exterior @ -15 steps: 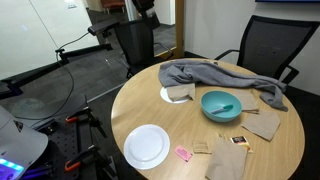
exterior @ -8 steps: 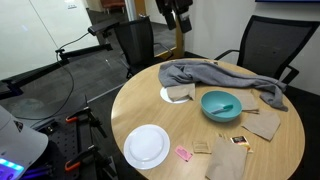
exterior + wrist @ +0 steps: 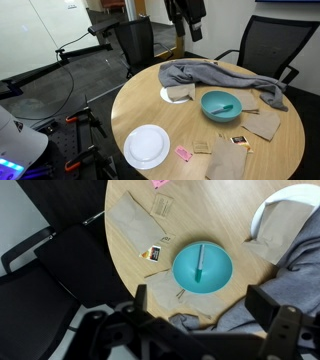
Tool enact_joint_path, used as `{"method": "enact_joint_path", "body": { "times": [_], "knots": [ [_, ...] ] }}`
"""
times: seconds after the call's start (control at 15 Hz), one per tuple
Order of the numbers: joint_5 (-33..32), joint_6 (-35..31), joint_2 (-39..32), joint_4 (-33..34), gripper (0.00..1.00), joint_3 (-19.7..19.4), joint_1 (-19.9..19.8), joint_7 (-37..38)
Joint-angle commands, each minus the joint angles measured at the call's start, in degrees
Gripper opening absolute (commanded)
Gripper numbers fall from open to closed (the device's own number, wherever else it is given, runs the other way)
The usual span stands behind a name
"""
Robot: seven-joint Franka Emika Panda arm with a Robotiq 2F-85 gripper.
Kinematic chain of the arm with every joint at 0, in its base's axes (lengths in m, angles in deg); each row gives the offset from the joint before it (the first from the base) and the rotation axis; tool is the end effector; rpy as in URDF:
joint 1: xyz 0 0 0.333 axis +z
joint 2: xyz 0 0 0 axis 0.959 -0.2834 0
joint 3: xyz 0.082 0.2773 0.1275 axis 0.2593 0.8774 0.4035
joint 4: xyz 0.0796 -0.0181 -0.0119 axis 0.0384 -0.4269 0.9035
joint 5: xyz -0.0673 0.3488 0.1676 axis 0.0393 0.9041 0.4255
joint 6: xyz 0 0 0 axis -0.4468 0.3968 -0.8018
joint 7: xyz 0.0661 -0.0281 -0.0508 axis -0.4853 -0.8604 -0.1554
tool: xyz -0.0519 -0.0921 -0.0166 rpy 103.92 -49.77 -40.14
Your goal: Take the marker out of the bowl and put it on the table
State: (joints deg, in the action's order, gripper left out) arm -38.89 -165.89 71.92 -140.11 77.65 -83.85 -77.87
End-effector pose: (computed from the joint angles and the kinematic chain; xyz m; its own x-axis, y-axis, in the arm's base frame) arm 0.5167 -0.1284 0.4423 0.9482 -0.1949 0.2508 -0.2420 -0.9547 0.1730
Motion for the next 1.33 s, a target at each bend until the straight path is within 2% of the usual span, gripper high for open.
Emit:
{"method": "enact_joint_path", "body": {
  "times": [0.0,0.07,0.13,0.6,0.8,1.27],
  "knots": [
    [-0.08,0.12,0.00,0.13,1.00,-0.96,0.96,0.00],
    [-0.08,0.12,0.00,0.13,1.00,-0.96,0.96,0.00],
    [-2.63,-1.97,-0.38,0.06,1.00,-0.87,0.54,2.63],
    [-7.57,-13.76,-5.56,0.91,1.00,-2.65,0.08,7.11],
    [-8.93,-16.23,-8.26,1.23,1.00,-3.24,0.82,7.46],
    [-0.84,-24.23,-14.48,1.73,1.00,-3.23,1.89,-0.49]
  ]
}}
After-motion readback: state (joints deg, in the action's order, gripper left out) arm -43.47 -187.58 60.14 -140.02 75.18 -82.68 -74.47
